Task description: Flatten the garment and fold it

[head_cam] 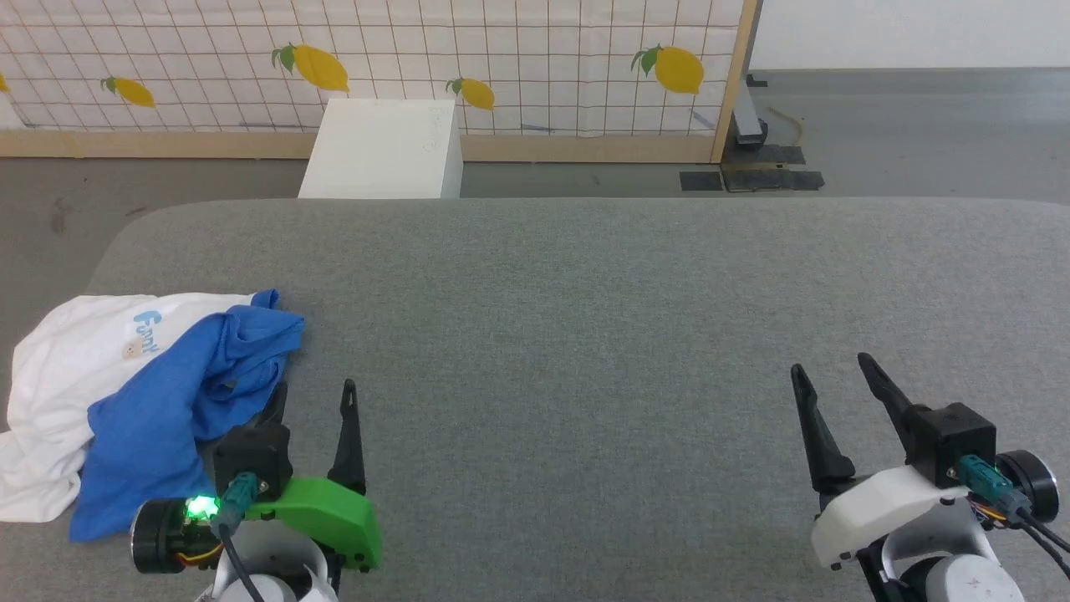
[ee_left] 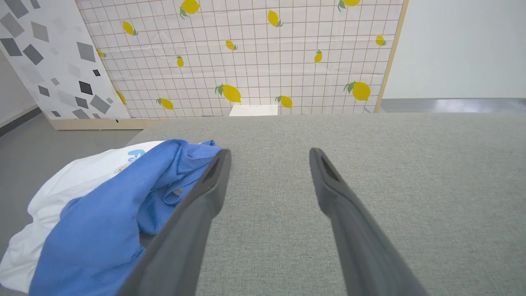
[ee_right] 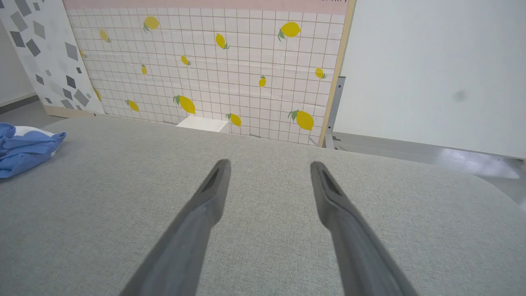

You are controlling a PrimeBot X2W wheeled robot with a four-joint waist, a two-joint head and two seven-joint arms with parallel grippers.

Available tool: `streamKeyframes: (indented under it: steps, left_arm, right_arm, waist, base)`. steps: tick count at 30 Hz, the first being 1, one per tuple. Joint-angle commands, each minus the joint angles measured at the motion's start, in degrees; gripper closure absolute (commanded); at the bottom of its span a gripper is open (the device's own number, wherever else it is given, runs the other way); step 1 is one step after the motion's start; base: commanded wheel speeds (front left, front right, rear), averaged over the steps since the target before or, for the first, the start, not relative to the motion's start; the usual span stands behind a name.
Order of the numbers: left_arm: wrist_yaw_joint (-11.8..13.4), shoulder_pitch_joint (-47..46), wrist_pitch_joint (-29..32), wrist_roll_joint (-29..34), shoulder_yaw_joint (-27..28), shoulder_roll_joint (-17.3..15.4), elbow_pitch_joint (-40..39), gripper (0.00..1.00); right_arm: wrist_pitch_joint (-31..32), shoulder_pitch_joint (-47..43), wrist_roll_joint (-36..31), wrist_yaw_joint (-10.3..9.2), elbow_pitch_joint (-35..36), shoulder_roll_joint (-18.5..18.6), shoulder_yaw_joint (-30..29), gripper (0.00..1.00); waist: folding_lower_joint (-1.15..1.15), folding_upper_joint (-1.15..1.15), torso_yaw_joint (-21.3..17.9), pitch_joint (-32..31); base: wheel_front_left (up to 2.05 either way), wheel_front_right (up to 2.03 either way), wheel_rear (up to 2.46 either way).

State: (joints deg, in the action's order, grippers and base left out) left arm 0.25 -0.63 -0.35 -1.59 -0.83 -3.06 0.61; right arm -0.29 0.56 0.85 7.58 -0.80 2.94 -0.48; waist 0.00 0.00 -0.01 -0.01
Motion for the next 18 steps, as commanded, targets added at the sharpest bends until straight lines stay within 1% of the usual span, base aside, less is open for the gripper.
streamKeyframes:
  steps: [1,10,18]
  left_arm:
    - [0.4,0.0,-0.6,-0.6,-0.3,0.0,0.4,0.00]
    - [1.1,-0.2,-1.7,-1.9,-1.1,0.0,1.5,0.00]
    - [2.0,-0.2,-2.6,-3.1,-1.5,-0.1,2.4,0.00]
  right_arm:
    - [-0.6,-0.3,0.7,-0.01,-0.4,0.0,-0.3,0.00]
    - [-1.6,-0.6,1.4,-0.01,-1.5,0.0,-1.0,0.00]
    - [-1.9,-0.8,1.9,-0.02,-2.1,0.0,-1.4,0.00]
  waist:
    - [0.00,0.00,0.0,0.0]
    - [0.00,0.00,0.1,-0.1]
    - [0.00,0.00,1.0,-0.2]
  base:
    - [0.00,0.00,0.00]
    - [0.00,0.00,0.00]
    - [0.00,0.00,0.00]
